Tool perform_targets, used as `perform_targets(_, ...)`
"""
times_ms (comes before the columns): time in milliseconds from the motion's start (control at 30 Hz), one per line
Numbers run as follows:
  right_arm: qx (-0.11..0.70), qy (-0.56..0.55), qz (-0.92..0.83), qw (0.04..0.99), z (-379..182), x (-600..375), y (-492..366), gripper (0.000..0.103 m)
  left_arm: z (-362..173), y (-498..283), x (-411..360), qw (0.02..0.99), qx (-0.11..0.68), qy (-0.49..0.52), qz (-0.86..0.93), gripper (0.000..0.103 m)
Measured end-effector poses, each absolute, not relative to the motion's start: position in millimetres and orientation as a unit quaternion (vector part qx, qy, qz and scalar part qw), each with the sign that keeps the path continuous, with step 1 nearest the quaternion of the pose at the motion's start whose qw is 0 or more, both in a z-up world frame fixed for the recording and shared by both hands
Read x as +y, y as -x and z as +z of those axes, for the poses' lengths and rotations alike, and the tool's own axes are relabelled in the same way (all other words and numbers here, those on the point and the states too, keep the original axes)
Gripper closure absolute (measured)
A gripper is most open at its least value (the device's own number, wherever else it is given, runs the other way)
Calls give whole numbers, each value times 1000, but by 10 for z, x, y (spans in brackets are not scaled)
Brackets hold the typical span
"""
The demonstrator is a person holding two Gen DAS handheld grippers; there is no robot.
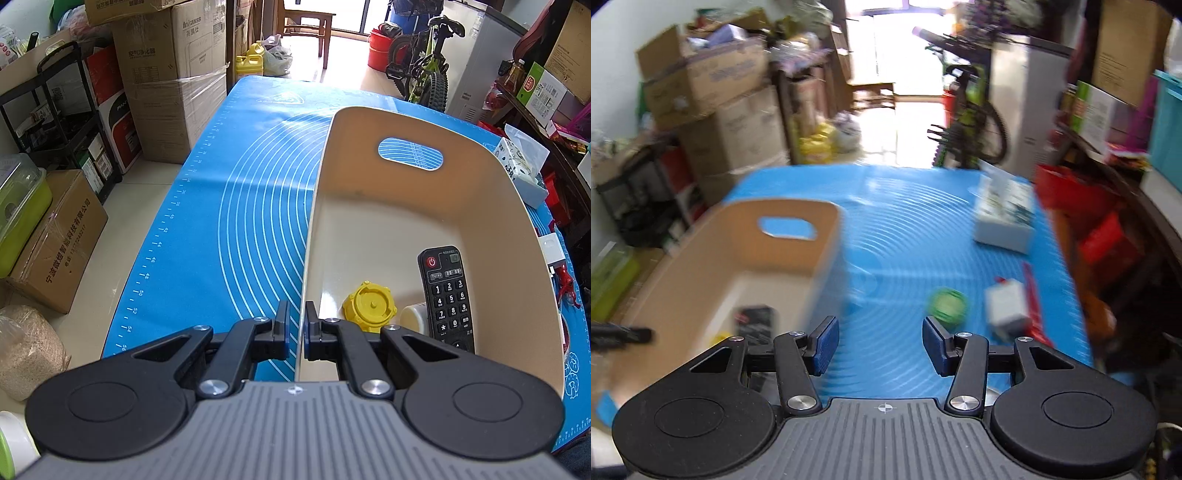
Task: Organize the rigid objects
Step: 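Grasp the clear tape roll rim with the right tool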
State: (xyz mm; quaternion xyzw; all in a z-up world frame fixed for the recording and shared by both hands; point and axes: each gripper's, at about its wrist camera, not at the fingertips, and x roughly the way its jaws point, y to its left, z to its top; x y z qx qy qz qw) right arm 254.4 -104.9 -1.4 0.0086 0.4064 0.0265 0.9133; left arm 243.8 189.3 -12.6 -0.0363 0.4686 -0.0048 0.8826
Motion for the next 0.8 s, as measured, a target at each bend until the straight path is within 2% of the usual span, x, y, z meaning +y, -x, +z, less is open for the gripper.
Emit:
perform_targets(167, 435, 21, -10, 900, -286, -1304, -2465, 43, -127, -2438, 1893, 883, 469, 37, -5, 93)
perform_targets(467, 482, 4, -71, 873, -688, -1745, -2483, 43, -127, -2439, 1893, 883, 469, 36, -5, 93)
perform_targets(800, 515, -1, -79, 854, -986, -1879, -2509, 54, -136, -2440, 1896, 882, 471, 34, -3, 93)
